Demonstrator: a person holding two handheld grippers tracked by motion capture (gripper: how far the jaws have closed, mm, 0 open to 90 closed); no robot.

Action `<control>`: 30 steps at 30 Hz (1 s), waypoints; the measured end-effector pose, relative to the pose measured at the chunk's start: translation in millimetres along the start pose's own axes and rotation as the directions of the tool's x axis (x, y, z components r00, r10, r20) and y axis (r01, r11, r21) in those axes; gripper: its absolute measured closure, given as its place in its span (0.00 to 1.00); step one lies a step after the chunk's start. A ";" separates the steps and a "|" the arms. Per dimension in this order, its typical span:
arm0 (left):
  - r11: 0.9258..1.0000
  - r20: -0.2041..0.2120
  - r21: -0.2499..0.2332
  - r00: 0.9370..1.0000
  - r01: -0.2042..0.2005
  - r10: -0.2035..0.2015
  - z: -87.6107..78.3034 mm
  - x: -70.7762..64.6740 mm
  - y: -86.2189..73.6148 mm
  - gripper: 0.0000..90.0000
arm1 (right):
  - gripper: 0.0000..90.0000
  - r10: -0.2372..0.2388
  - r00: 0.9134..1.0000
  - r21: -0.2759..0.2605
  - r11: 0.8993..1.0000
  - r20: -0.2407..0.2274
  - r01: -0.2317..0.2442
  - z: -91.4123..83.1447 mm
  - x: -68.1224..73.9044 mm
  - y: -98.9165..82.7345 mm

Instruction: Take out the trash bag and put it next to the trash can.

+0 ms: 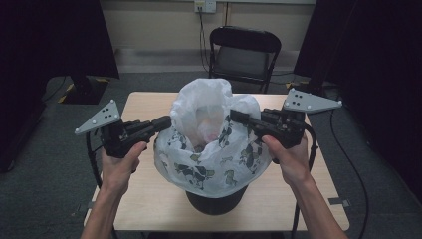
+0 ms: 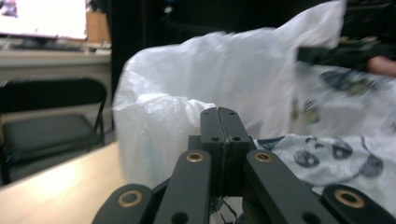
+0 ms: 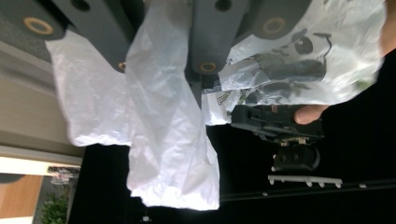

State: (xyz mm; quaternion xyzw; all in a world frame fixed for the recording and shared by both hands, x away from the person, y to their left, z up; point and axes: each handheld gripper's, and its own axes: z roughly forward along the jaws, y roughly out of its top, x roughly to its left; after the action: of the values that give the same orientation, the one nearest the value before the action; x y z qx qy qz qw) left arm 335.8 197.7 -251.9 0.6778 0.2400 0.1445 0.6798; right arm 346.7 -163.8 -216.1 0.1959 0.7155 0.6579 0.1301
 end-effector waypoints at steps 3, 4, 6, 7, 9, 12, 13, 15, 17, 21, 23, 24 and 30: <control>0.999 0.033 -0.011 0.999 -0.037 0.037 11.0 -15.9 17.1 1.00 | 0.97 -0.006 1.000 -0.018 1.000 -0.029 0.006 5.3 5.1 9.5; 0.999 0.051 -0.013 0.997 -0.053 0.054 17.2 -22.8 22.8 1.00 | 0.97 -0.005 0.999 -0.025 1.000 -0.038 0.004 6.8 6.5 11.6; 0.997 0.072 -0.022 0.995 -0.070 0.072 26.6 -32.2 29.1 1.00 | 0.95 -0.010 0.998 -0.041 0.999 -0.064 0.007 13.3 11.2 14.8; 0.996 0.072 -0.039 0.994 -0.080 0.083 30.4 -35.6 31.4 1.00 | 0.92 -0.012 0.997 -0.036 0.999 -0.075 0.010 17.5 13.3 14.6; 0.996 0.091 -0.061 0.993 -0.072 0.077 36.4 -38.6 34.4 1.00 | 0.84 -0.019 0.993 -0.006 1.000 -0.114 0.019 27.4 16.7 12.3; 0.996 0.092 -0.062 0.993 -0.067 0.073 44.2 -40.5 38.7 1.00 | 0.61 -0.016 0.991 0.019 1.000 -0.131 0.018 40.0 20.7 7.7; 0.996 0.092 -0.062 0.993 -0.067 0.073 44.2 -40.5 38.7 1.00 | 0.61 -0.016 0.991 0.019 1.000 -0.131 0.018 40.0 20.7 7.7; 0.996 0.108 -0.057 0.992 -0.065 0.071 46.8 -41.5 41.2 1.00 | 0.48 0.008 0.991 0.031 0.999 -0.135 -0.004 48.8 20.5 5.7; 0.997 0.115 -0.061 0.991 -0.056 0.063 47.3 -42.3 42.5 1.00 | 0.46 0.020 0.989 0.040 0.999 -0.147 -0.014 54.5 19.1 4.8; 0.997 0.139 -0.054 0.988 -0.057 0.064 47.0 -42.5 42.5 1.00 | 0.74 0.011 0.989 0.073 0.997 -0.148 0.000 63.5 20.1 3.5; 0.997 0.145 -0.066 0.988 -0.046 0.056 43.5 -40.2 40.5 0.99 | 0.94 0.012 0.986 0.086 0.996 -0.163 0.002 63.9 19.4 3.5; 0.996 0.133 -0.082 0.990 -0.036 0.047 40.5 -38.8 39.6 0.88 | 0.97 0.006 0.987 0.084 0.996 -0.158 0.008 63.0 19.7 3.9; 0.997 0.129 -0.080 0.992 -0.006 0.016 30.1 -28.5 32.0 0.34 | 0.98 0.008 0.989 0.030 1.000 -0.144 -0.004 48.0 14.8 16.9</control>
State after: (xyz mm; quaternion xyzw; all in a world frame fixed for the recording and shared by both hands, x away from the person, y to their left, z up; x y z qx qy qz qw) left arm 331.6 158.4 -217.5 0.6596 0.1857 0.1134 0.7195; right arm 356.7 -113.5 -203.2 0.1517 0.7322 0.6599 0.0730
